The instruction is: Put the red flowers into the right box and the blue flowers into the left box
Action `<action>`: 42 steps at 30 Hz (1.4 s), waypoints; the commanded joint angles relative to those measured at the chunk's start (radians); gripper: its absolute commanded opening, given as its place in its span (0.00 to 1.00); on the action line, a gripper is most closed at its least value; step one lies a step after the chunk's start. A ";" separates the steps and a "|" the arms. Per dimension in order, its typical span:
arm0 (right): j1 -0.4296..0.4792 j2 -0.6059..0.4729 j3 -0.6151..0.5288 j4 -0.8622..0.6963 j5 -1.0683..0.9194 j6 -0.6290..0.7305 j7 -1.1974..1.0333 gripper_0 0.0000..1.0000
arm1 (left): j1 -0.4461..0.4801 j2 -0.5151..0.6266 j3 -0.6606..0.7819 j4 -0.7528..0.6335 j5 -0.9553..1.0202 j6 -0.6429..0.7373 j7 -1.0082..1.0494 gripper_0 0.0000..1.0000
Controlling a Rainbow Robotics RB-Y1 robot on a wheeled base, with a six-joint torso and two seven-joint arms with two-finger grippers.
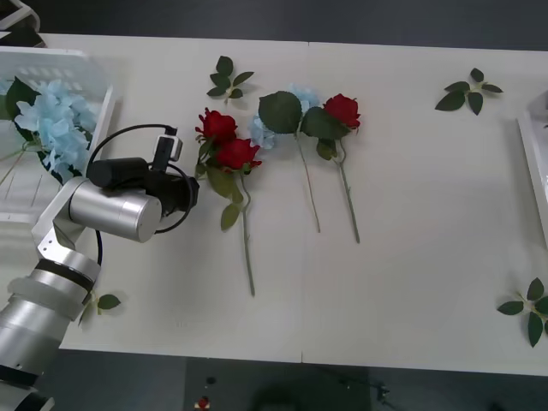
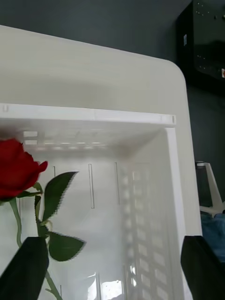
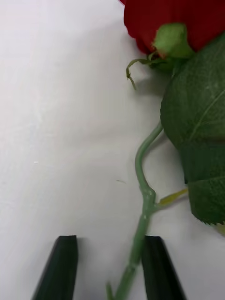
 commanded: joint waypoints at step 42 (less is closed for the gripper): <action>0.045 0.654 -0.159 -0.072 -0.308 -0.063 -0.007 1.00 | 0.293 0.153 0.018 -0.422 0.118 0.058 -0.044 1.00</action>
